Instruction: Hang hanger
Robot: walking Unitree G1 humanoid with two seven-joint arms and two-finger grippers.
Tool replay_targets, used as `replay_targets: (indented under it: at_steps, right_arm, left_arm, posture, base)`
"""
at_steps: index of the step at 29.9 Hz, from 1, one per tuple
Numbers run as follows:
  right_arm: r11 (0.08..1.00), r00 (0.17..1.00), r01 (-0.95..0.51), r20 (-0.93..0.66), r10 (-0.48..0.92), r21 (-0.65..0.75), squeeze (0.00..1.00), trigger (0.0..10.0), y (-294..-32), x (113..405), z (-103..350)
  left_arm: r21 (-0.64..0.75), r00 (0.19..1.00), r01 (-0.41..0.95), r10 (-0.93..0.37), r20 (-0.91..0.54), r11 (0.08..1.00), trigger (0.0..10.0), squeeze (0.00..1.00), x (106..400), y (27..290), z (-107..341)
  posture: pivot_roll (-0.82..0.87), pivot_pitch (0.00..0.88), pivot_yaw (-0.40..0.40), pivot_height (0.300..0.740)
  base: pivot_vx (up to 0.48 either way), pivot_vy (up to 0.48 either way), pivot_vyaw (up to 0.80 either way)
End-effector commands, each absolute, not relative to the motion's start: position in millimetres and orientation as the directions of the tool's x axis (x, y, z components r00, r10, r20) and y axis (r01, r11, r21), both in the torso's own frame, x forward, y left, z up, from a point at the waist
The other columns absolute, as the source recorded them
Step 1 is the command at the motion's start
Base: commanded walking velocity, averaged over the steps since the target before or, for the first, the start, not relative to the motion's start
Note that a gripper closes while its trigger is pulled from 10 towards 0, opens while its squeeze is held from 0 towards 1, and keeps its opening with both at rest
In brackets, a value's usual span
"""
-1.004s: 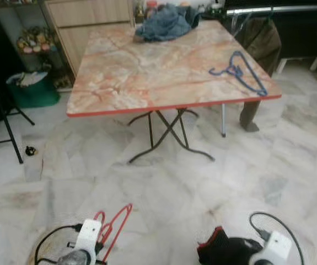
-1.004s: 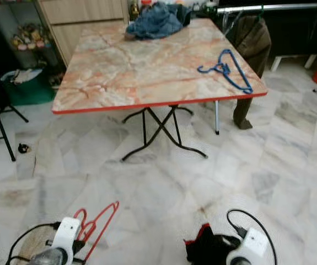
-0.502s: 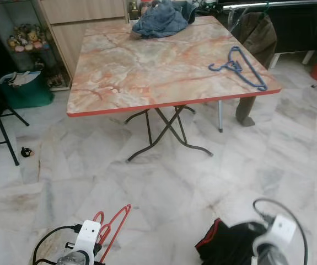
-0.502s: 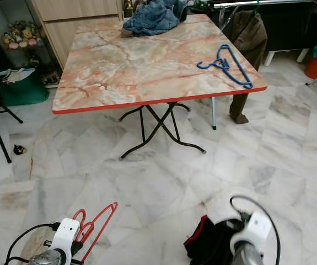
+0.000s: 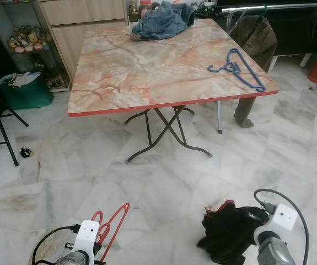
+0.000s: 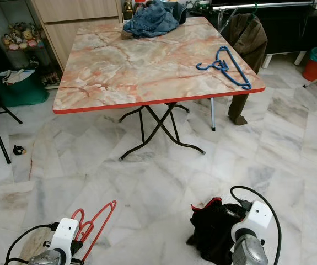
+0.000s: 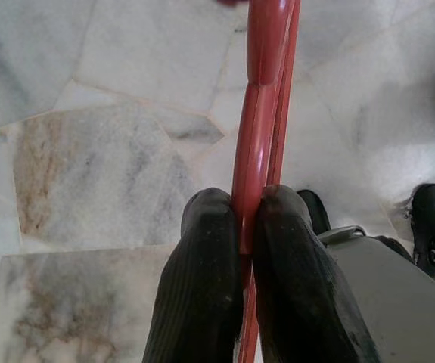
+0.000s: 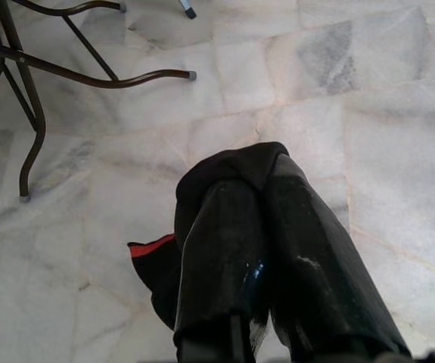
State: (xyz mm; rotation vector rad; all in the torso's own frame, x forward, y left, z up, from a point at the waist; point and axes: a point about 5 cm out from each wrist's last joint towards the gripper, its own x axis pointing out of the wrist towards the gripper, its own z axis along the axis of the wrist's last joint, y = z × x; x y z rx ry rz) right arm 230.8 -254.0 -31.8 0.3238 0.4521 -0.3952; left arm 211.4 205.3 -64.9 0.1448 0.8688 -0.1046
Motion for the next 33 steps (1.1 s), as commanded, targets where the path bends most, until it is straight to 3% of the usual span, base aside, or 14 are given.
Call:
replay_targets:
  at_steps: [1, 10, 14, 33]
  right_arm:
    - [0.879, 0.840, 0.426, -0.453, -0.298, 0.213, 0.00, 10.0, -255.2, 234.0, -28.0]
    - [0.901, 0.875, 0.382, -0.394, -0.281, 0.207, 0.00, 10.0, -255.1, 248.6, -15.5]
    - [0.907, 0.873, 0.373, -0.406, -0.272, 0.194, 0.00, 10.0, -253.0, 248.6, -16.8]
    - [0.921, 0.896, 0.334, -0.370, -0.244, 0.201, 0.00, 10.0, -246.4, 252.3, -13.9]
  left_arm:
    - [0.087, 0.634, 0.140, -0.022, -0.773, 0.986, 10.0, 0.00, 207.8, 210.0, -66.1]
    - [0.084, 0.635, 0.142, -0.025, -0.772, 0.986, 10.0, 0.00, 206.3, 210.2, -66.7]
    - [0.079, 0.635, 0.149, -0.034, -0.772, 0.986, 10.0, 0.00, 207.5, 204.5, -67.2]
    - [0.084, 0.633, 0.154, -0.033, -0.773, 0.985, 10.0, 0.00, 207.4, 207.5, -66.7]
  posture:
    - [0.02, 0.042, 0.036, 0.740]
    - [0.01, 0.041, 0.036, 0.740]
    - [0.01, 0.040, 0.034, 0.740]
    - [0.01, 0.039, 0.032, 0.740]
  base:
    - [0.000, 0.000, 0.00]
    - [0.269, 0.000, 0.00]
    - [0.282, 0.000, 0.76]
    - [0.292, 0.000, 0.00]
